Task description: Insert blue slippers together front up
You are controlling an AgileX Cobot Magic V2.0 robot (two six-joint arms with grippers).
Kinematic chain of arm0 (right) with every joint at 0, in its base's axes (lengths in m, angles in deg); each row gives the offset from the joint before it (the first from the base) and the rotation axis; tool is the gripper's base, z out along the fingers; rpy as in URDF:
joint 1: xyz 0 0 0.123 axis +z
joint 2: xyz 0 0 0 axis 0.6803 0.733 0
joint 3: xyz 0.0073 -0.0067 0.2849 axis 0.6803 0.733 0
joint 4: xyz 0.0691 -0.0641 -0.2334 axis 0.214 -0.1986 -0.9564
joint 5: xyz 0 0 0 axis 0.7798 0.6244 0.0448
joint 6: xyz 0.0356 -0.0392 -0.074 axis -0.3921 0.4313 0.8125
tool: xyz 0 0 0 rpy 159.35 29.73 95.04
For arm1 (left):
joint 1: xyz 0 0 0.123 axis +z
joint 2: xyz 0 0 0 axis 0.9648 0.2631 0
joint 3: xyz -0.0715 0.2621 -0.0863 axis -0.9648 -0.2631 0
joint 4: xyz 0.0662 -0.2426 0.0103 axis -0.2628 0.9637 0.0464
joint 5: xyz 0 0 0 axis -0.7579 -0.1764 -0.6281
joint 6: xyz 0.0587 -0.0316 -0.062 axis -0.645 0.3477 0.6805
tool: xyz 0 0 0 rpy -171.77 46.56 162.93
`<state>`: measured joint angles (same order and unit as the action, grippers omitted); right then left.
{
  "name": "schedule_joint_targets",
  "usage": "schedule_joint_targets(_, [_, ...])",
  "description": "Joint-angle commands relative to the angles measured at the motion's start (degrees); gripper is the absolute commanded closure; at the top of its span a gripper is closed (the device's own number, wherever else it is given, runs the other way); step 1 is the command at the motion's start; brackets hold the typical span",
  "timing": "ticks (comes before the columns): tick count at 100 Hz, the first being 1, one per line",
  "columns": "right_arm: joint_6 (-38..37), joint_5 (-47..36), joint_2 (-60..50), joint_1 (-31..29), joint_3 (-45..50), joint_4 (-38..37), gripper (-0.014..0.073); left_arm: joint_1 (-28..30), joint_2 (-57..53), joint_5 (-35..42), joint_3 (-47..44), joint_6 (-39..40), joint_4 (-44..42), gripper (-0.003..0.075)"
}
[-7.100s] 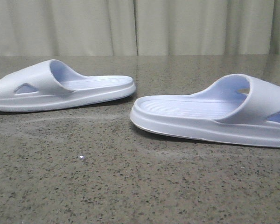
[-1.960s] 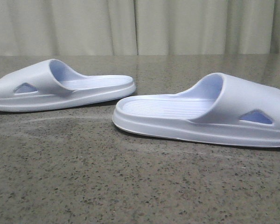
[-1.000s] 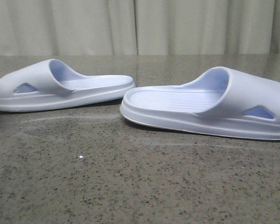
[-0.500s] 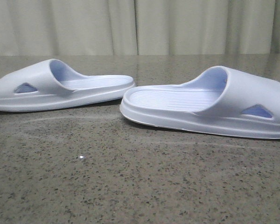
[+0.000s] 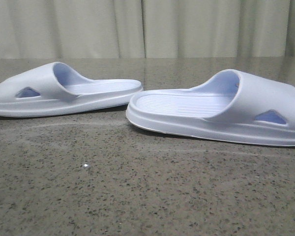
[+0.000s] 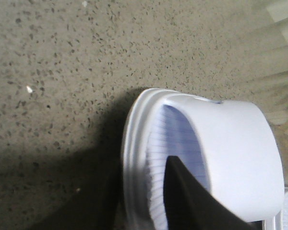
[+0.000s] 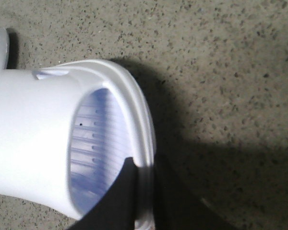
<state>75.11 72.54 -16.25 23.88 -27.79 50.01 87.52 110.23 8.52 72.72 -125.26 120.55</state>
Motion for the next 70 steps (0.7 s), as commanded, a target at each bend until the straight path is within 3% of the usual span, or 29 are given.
schedule_joint_targets(1, [1.14,0.17,-0.77,-0.08,-1.6,2.95,0.0701,0.04,-1.46,-2.71,1.62,-0.66,3.31,0.0677])
schedule_joint_targets(2, [1.14,0.05,-0.77,-0.08,-1.6,2.95,0.0701,0.04,-1.46,-2.82,1.62,-0.66,3.31,0.0708])
schedule_joint_targets(35, [1.14,-2.06,-0.77,-0.08,-3.17,2.79,0.0701,0.71,-3.25,-3.27,1.62,-1.67,2.39,0.0705])
schedule_joint_targets(70, [1.14,-0.48,-1.49,-0.08,-9.03,6.15,0.0701,6.63,-10.41,-5.44,1.62,-1.67,-1.19,0.0705])
